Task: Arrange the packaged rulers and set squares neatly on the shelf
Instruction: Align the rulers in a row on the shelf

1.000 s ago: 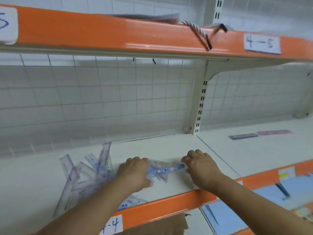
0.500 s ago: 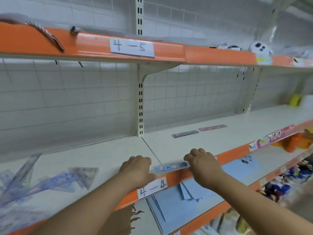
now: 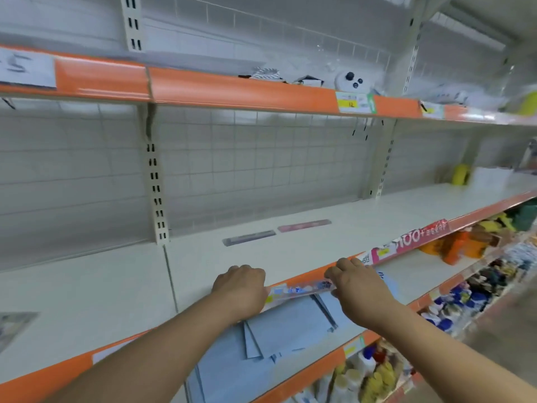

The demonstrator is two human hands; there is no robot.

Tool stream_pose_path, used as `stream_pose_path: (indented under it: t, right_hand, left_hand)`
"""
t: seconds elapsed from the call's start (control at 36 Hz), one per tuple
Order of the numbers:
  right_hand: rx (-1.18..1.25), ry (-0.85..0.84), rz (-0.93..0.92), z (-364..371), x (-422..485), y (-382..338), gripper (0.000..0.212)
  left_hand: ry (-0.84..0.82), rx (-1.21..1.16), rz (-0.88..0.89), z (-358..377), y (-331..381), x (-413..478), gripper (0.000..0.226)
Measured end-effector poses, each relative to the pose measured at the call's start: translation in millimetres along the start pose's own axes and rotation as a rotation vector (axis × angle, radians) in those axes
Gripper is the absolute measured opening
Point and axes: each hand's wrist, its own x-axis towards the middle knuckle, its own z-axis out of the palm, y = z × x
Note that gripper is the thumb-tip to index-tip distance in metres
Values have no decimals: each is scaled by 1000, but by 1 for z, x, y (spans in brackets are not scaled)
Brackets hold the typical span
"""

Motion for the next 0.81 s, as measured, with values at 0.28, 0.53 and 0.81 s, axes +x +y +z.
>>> stream_pose_path:
  t: [0.28, 0.53, 0.81]
  right_hand:
    - [-44, 25, 63, 25, 55, 63, 38]
    - [-56, 10, 142, 43, 99, 131, 39]
    - [17, -8, 149, 81, 142, 187, 39]
  left_hand:
    - [33, 39, 84, -1, 36, 95, 25]
    - [-22, 57, 115, -7, 68, 193, 25]
    - [3, 66, 110, 3, 101, 250, 26]
